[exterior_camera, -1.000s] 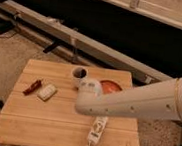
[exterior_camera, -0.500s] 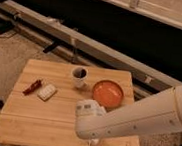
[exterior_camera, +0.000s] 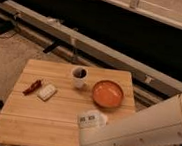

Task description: Stand the bottle upright

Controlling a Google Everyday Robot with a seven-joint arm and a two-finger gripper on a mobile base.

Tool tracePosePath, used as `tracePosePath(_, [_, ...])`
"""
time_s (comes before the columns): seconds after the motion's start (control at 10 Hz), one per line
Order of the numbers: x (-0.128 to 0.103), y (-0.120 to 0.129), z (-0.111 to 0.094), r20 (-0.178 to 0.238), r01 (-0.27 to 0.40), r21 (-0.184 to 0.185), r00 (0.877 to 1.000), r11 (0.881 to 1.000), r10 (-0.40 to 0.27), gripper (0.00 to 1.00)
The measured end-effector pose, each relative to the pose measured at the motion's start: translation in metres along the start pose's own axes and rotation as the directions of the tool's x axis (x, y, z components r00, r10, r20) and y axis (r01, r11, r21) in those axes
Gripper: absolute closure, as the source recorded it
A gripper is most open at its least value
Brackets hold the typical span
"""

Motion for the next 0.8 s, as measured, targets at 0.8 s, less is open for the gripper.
tracePosePath(0.8, [0.051, -0.01, 0.0, 0.006, 0.302, -0.034, 0.953, 0.953, -0.302, 0.38])
